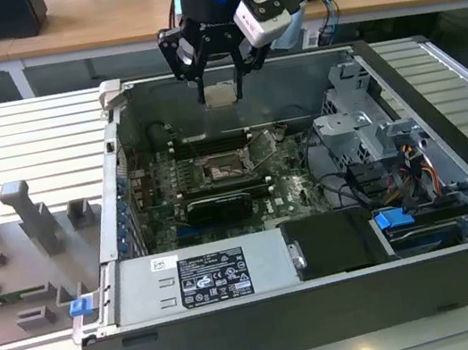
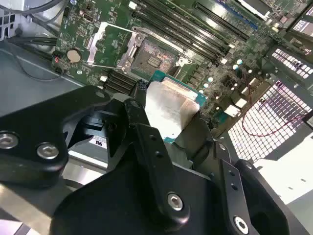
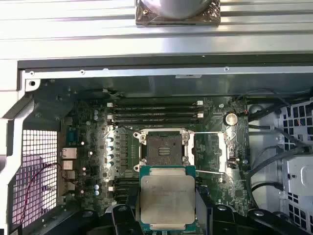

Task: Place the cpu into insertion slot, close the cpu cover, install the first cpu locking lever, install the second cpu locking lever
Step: 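Place the cpu into insertion slot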

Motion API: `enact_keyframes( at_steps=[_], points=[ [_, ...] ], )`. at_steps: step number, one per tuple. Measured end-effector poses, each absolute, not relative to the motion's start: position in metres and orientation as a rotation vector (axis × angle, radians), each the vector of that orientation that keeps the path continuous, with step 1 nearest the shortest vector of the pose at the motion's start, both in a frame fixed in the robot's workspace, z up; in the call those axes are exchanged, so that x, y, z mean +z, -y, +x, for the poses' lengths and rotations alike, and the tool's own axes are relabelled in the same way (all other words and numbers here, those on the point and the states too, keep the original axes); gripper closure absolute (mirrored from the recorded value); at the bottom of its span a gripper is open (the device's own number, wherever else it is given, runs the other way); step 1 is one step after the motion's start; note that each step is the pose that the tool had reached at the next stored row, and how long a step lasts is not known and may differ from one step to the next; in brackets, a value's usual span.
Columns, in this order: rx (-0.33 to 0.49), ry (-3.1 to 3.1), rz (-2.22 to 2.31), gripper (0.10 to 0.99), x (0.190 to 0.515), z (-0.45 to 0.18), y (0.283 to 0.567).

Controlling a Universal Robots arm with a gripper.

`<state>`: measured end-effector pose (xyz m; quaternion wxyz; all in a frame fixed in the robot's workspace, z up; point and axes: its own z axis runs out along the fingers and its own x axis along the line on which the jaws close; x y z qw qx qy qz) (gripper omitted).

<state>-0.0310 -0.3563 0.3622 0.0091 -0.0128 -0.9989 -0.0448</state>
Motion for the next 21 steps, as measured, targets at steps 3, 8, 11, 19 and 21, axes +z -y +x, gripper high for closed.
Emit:
enact_keyframes(
  at_steps=[3,8,11,19,21],
  points=[
    [-0.140,3.120,-0.057,0.549,0.3622,-0.0310,0.3563],
    [-0.141,3.120,-0.092,0.549,0.3622,-0.0310,0.3563],
    [-0.141,3.120,-0.118,0.549,0.3622,-0.0310,0.3563],
    [-0.141,3.119,-0.191,0.549,0.3622,-0.0310,0.3563],
    [-0.141,3.118,-0.201,0.549,0.3622,-0.0310,0.3563]
  ],
)
